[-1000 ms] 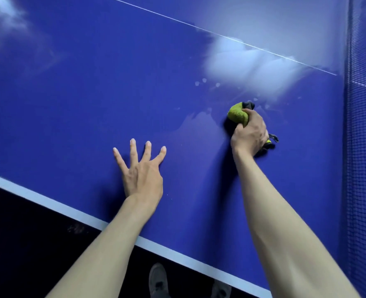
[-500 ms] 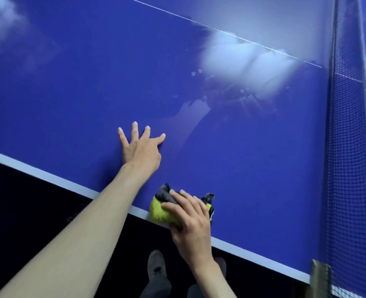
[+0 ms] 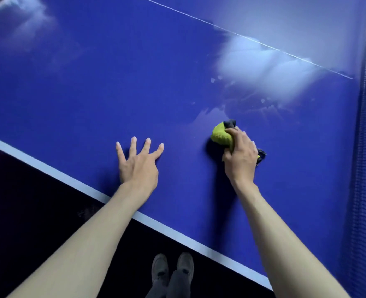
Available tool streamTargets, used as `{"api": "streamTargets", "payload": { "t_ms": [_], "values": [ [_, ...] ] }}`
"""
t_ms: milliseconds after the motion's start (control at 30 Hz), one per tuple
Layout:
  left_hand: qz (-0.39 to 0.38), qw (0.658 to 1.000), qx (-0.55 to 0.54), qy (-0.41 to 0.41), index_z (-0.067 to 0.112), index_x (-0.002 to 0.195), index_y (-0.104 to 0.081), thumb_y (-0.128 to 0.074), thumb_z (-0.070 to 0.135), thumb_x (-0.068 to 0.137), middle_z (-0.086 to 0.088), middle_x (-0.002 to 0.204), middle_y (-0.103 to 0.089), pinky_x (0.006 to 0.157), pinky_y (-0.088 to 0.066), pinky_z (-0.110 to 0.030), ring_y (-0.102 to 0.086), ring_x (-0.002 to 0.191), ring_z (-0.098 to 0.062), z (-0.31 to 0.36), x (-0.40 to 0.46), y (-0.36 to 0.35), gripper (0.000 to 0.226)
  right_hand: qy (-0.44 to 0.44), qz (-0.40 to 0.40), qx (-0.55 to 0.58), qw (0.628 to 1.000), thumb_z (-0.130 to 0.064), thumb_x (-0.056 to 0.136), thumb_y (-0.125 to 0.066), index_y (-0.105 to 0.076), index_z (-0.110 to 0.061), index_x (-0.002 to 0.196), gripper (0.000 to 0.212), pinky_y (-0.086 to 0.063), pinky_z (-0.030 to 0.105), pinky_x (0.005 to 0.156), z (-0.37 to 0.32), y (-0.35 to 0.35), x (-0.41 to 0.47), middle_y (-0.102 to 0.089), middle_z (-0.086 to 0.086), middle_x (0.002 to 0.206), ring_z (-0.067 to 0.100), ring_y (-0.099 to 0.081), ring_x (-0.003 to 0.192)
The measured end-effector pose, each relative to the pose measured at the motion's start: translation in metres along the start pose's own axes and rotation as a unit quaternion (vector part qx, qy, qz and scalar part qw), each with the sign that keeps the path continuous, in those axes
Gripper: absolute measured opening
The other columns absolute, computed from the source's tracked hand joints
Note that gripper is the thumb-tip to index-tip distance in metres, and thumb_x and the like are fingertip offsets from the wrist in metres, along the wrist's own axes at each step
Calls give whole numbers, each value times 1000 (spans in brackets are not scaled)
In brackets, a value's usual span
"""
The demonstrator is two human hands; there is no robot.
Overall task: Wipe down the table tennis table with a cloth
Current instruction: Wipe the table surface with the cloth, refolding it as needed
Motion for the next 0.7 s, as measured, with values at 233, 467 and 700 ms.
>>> {"api": "streamTargets", "payload": {
  "t_ms": [233,467,700],
  "values": [
    [4,1000,-2,4,48,158,6,-47,6,95,7,171,2,120,4,-67,7,157,-32,-2,1,-6,92,-48,32,-19,998,-13,84,-59,-55,-30,138,56,-25,53,121,0,-19,113,-59,1,138,26,-46,141],
    [13,1000,26,-6,45,160,2,-49,11,95,3,171,-3,119,5,-69,8,157,-34,-1,2,-6,88,60,-38,29,997,-9,75,-66,-62,-29,128,57,-27,46,121,-70,-43,2,-59,-8,146,21,-47,142],
    [-5,997,42,-68,42,161,-3,-47,22,100,0,171,-6,120,6,-66,12,156,-33,-4,5,3,78,49,-33,46,997,-6,74,-70,-63,-35,128,62,-28,42,123,-119,-46,-177,-52,-16,154,12,-42,147]
  ]
}}
Point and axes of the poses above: each hand's wrist, its own x-axis towards the middle knuckle, its own y-axis out of the back of the hand, z = x × y, the point moved 7 cm from there along x, towards the middle knuckle
